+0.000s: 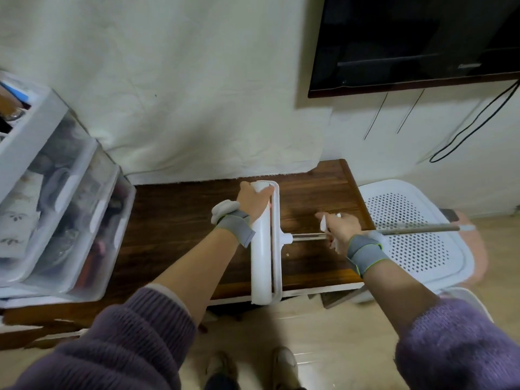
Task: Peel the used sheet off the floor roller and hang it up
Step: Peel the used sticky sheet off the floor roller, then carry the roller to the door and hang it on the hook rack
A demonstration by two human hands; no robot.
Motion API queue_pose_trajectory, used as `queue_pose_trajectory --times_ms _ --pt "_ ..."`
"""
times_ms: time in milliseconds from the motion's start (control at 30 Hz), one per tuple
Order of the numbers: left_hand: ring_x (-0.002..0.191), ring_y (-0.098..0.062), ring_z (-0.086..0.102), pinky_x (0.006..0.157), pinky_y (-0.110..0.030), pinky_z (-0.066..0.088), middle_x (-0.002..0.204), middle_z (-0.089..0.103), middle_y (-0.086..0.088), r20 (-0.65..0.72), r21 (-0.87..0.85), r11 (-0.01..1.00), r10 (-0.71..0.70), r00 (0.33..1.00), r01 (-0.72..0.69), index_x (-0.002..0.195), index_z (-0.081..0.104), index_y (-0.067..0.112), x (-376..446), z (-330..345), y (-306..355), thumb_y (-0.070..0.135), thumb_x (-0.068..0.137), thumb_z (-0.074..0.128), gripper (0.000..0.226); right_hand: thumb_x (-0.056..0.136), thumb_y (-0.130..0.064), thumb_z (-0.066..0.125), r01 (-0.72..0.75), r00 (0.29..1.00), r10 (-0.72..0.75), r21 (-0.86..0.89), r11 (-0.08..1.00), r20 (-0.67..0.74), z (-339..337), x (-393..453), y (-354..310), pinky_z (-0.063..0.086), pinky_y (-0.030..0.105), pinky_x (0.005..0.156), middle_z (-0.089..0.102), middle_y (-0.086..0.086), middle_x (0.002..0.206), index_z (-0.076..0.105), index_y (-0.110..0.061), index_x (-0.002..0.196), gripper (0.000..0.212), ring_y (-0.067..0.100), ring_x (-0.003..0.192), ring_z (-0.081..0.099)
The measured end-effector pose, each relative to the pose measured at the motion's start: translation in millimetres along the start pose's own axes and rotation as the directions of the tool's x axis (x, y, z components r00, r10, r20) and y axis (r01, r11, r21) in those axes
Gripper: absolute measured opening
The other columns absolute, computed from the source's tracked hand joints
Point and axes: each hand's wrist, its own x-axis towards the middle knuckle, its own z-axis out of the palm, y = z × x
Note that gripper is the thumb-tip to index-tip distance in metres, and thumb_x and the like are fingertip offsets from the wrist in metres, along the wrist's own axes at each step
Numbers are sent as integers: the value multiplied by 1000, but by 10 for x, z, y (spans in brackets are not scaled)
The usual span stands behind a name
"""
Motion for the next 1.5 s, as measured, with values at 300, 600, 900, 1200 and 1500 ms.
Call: queue_pose_trajectory --times_ms 300,600,900,1200,1500 --pt "100 -34 67 88 -46 56 115 64 -14 253 -109 994 23 967 5 127 49 3 380 -235 -437 55 55 66 91 90 -27 58 -244 967 255 256 935 -9 211 53 460 43 31 47 55 12 88 53 -8 131 45 21 60 47" --pt "139 -26 40 107 -34 35 153 38 -7 553 246 939 68 831 -241 148 35 9 309 -683 -475 58 83 58 84 93 -2 48 -170 937 284 444 880 -204 410 -373 774 44 26 40 49 17 80 49 2 121 28 21 60 48" --pt "69 -14 65 70 -21 46 51 70 3 795 72 748 356 491 -660 86 73 2 -551 -12 121 28 101 44 42 91 -4 53 17 891 128 313 950 -436 -155 -1325 1036 32 10 24 54 16 84 51 0 103 13 17 54 51" --pt "113 -33 60 102 -47 49 128 60 -14 941 -15 724 244 235 -690 141 42 9 -1948 1264 94 21 88 59 56 90 -9 56 99 880 70 325 941 -470 -687 -1821 1755 51 37 50 62 18 76 49 -7 96 10 27 54 58" --pt "123 -37 52 101 -46 48 147 42 -16 971 -1 559 199 133 -829 149 27 9 -3068 2269 75 32 92 56 68 88 -9 59 149 861 15 282 948 -508 -1566 -1906 2250 57 44 57 67 13 78 52 -13 100 14 25 58 61"
